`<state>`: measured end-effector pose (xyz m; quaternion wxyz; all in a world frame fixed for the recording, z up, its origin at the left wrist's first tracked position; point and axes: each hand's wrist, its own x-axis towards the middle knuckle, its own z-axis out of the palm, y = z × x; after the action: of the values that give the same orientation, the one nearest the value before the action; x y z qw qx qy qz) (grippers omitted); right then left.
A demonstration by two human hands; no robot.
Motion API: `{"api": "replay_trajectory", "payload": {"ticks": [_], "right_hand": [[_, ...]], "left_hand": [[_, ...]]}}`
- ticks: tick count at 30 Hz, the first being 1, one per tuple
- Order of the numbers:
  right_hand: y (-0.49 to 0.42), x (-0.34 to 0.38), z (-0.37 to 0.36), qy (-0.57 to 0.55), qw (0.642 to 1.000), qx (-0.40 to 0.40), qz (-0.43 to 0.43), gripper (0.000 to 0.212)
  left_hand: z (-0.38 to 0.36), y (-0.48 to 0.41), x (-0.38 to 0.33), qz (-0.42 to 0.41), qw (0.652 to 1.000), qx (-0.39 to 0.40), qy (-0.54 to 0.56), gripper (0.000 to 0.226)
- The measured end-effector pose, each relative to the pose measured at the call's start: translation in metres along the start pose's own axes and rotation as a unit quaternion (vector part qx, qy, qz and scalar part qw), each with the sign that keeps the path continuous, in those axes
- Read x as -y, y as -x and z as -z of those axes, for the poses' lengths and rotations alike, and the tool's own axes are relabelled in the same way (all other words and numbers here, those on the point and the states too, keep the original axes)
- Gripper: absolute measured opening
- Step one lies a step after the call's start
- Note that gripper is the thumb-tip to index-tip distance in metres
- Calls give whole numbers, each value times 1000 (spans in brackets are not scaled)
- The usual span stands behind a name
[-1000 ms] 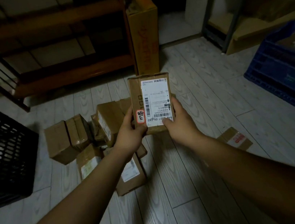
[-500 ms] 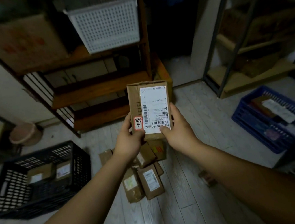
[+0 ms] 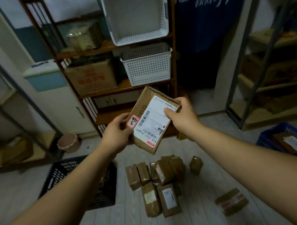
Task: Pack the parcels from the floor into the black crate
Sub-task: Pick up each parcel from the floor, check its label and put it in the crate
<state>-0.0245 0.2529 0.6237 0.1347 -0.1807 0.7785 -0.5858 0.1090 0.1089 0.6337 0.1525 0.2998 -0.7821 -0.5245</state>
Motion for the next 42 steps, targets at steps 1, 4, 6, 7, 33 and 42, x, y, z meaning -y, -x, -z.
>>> {"api": "replay_trajectory", "payload": {"ticks": [1,4,6,7,33,42], "right_hand": [[4,7,-5,-6,1000,-8,6,27],[14,27,-32,-29,1000,0,6,22],[20,39,-58,-34,999,23,0,21],[23,45,-74,-34,999,33,0,20],[14,87,-494,59,967,247,17,52],[-67,99,-577,83,962,261,-16,51]], "left_hand": [[10,4,-3,6,999,-43,7,57],[48,10,-5,52,981,-159,95,63],[80,12,1,65,967,-194,153,46],[96,13,6,64,966,-193,158,39],[434,-59,215,122,971,-173,107,64],[491,-150,249,164,966,-172,105,63]]}}
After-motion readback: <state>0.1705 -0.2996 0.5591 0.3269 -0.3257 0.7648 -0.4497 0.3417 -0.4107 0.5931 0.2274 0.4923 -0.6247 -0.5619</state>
